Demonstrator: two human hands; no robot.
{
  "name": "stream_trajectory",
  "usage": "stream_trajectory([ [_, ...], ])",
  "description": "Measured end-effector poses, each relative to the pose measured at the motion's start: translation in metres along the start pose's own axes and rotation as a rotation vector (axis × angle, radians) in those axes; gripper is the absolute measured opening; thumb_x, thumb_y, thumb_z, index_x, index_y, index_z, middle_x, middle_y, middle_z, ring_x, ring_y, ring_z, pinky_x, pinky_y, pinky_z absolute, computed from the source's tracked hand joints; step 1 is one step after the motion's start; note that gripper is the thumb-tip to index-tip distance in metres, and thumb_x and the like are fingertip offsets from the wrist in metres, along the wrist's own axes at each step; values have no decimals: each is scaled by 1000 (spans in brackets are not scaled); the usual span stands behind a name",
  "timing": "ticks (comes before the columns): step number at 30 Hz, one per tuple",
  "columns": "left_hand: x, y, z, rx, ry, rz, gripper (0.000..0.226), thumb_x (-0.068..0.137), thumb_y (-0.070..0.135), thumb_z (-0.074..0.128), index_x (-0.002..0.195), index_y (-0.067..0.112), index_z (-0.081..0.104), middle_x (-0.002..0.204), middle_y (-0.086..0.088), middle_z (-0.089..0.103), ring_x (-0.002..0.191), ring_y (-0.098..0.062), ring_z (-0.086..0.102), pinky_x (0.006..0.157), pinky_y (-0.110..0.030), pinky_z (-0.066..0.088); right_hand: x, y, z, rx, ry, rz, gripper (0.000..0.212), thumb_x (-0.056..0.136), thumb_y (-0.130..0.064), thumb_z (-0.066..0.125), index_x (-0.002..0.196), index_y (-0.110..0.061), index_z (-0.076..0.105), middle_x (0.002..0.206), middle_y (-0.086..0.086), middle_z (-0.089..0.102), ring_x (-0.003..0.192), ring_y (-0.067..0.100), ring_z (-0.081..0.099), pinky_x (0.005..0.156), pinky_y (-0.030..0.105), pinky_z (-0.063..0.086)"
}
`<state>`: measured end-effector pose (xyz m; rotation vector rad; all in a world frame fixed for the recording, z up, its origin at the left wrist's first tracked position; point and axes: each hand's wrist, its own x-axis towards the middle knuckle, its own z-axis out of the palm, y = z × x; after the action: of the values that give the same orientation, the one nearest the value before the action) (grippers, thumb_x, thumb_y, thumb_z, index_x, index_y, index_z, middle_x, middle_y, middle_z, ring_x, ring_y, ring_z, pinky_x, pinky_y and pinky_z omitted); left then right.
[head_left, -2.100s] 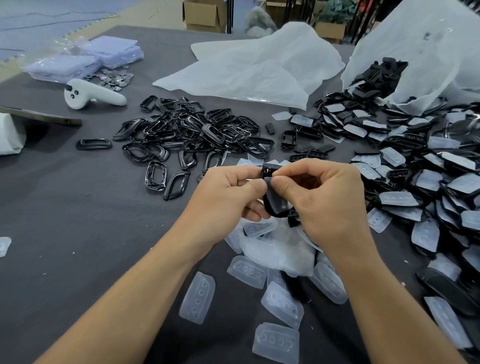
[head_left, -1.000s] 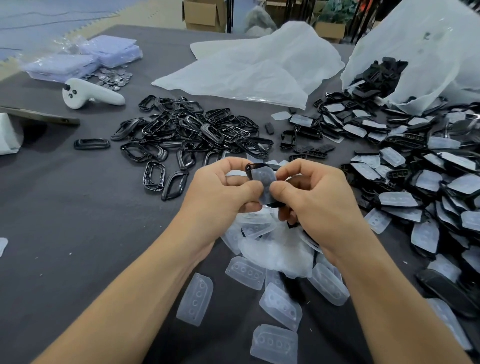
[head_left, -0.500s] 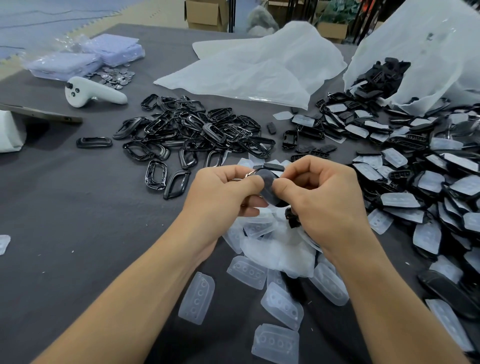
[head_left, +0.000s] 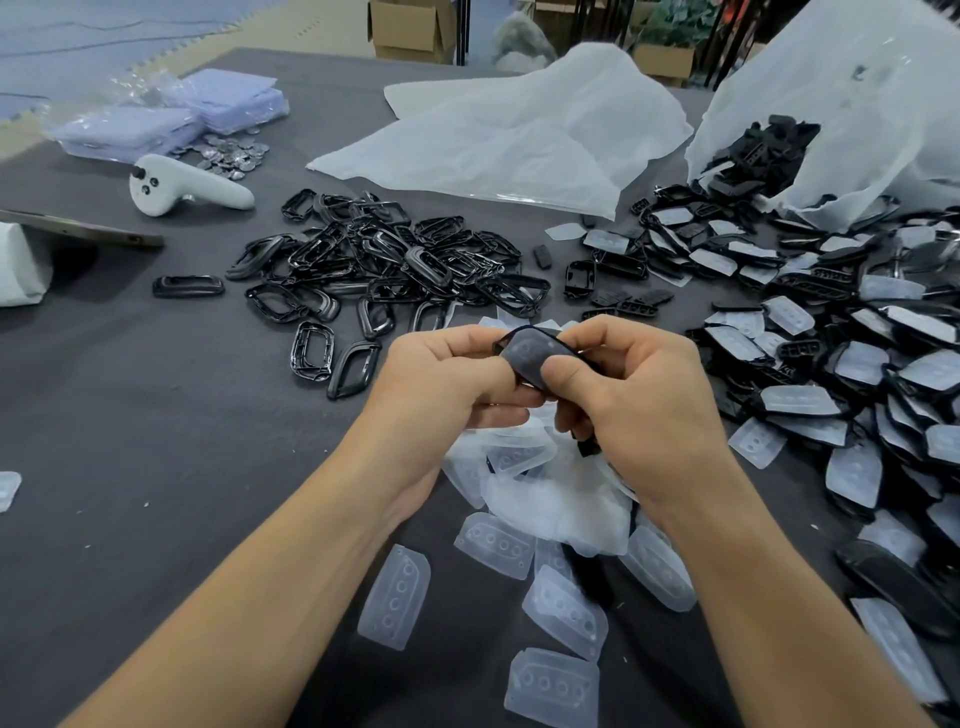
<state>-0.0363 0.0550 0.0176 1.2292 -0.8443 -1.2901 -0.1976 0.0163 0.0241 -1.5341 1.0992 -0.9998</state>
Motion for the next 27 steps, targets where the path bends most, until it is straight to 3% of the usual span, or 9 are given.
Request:
stream_trajectory([
  [2,0,0,-1,13,-29,-7,44,59,-3,54,84,19,84,90,-11,80,79,-22,78,62,-22,58,0,0,0,12,4,-1,20,88,-6,74,81,-25,72,61,1,69,47,15,58,45,22,44],
  [4,0,0,-1,28,-28,-4,39,61,-1,55,80,18,83,86,-9,80,76,-20,77,60,-22,58,0,1,0,19,-1,-1,20,87,-6,74,80,-25,72,62,1,69,47,15,57,46,21,44],
  [7,-1,1,1,54,27,15,14,73,11,66,74,11,80,74,-9,76,65,-17,74,56,-22,57,0,2,0,13,-15,-4,18,86,-8,73,79,-25,71,61,1,68,47,15,57,46,21,43],
  [11,-1,0,2,124,75,49,21,94,7,67,78,9,80,70,-9,76,60,-14,70,55,-21,56,0,1,0,25,-18,-4,21,87,-4,72,78,-23,72,59,-1,66,47,15,55,46,20,41],
  [16,-2,1,1,94,62,63,20,98,4,64,86,8,79,75,-8,78,60,-12,69,55,-20,55,-3,-3,1,125,-15,4,18,86,-3,77,76,-17,71,60,-2,65,47,14,56,45,19,42],
  [22,0,-1,0,76,33,39,10,95,5,69,96,5,79,77,-8,78,61,-12,71,57,-19,55,-1,-2,1,76,16,-2,20,88,-3,75,76,-19,72,59,-2,66,48,15,57,44,21,44],
  [27,0,0,-6,86,-84,-16,18,88,-4,72,100,7,80,93,-13,80,77,-14,76,66,-20,59,1,0,0,9,39,-21,22,87,-8,75,77,-28,74,61,-2,68,47,13,59,45,21,45],
])
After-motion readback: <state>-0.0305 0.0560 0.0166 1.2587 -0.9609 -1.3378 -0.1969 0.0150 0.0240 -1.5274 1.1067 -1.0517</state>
